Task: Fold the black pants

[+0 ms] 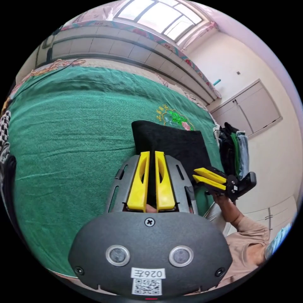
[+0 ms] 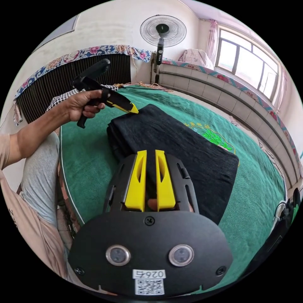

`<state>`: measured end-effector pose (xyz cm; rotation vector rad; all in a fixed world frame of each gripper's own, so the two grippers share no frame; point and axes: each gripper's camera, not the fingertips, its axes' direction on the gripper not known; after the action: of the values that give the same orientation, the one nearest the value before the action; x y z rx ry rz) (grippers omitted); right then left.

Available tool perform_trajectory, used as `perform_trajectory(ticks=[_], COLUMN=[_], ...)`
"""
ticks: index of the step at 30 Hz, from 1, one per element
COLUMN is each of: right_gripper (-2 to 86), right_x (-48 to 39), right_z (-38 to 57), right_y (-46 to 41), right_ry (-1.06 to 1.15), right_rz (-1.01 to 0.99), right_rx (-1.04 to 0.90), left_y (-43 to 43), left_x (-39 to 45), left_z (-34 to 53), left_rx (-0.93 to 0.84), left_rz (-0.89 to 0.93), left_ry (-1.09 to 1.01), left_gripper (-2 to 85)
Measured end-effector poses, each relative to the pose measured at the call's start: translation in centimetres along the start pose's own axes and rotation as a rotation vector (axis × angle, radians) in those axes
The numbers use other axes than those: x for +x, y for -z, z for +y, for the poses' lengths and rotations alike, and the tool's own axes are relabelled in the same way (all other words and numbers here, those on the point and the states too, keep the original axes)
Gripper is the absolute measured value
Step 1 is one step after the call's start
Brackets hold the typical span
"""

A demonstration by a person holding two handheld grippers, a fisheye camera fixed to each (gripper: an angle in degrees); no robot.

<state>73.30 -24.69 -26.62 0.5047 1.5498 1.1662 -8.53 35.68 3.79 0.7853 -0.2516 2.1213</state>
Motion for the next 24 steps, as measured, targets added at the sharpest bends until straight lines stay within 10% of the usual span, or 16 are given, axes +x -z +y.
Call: perform_trajectory(ticks=[10, 24], right_gripper=[14.5, 2.4], right_x=[1.1, -1.7], right_z=[-2.2, -7.4], right_y=[2.0, 0.4], right_ry=[0.003, 0.126], right_rz=[-0.122, 0.027], right_rx=[0.111, -0.043], left_y=[-3.1, -5.9], left_x=[2.6, 10.6], left_z=[4.1, 9.6], left_rx=[-0.01, -0.151], left_rz=[0.645, 0.456], left_ry=[-0.228, -0.564], left_gripper=[-0.3, 0.1])
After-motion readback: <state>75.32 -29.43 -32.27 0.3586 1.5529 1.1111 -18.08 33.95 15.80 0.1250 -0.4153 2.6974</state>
